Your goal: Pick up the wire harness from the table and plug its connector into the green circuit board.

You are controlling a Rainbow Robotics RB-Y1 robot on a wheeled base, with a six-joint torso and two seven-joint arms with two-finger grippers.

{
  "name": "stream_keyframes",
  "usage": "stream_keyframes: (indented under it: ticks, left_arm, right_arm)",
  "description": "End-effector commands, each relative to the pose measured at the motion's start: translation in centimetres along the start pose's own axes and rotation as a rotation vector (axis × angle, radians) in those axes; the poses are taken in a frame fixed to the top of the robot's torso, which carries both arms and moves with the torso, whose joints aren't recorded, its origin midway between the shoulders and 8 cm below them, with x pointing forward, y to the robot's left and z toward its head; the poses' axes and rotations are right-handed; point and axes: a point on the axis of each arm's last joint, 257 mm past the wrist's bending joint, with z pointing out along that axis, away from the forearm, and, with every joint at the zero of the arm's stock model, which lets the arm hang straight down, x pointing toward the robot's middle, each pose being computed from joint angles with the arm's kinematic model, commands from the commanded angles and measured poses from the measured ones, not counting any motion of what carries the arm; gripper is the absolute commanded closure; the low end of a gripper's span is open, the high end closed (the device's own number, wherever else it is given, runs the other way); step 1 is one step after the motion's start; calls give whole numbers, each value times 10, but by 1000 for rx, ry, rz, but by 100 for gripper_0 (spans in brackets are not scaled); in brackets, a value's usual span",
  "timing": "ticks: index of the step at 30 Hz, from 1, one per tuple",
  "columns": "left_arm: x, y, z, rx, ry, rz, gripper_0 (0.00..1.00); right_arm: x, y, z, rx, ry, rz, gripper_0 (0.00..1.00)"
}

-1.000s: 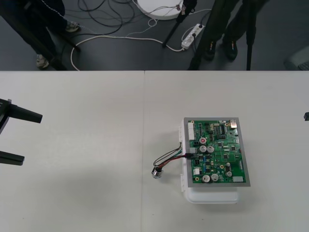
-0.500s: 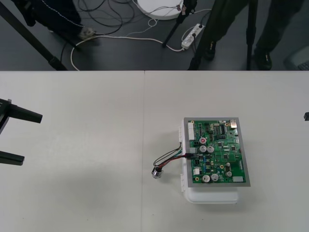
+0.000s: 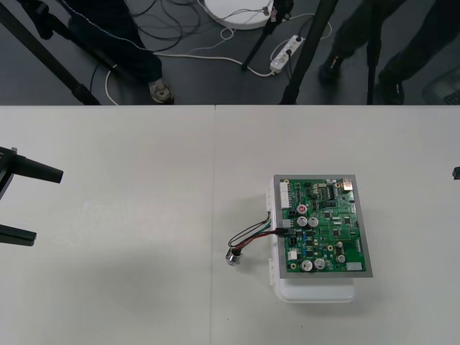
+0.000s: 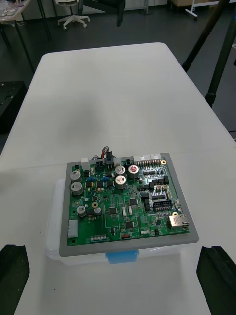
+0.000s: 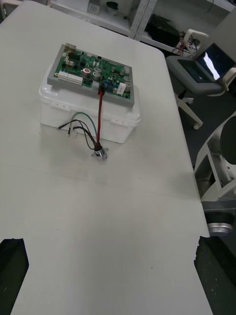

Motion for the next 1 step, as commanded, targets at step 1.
stream_keyframes:
  ticks: [1]
  left_arm:
    - [3, -12, -7, 36, 22, -24, 0]
  right_arm:
    - [-2, -4, -10, -2, 49, -9, 0]
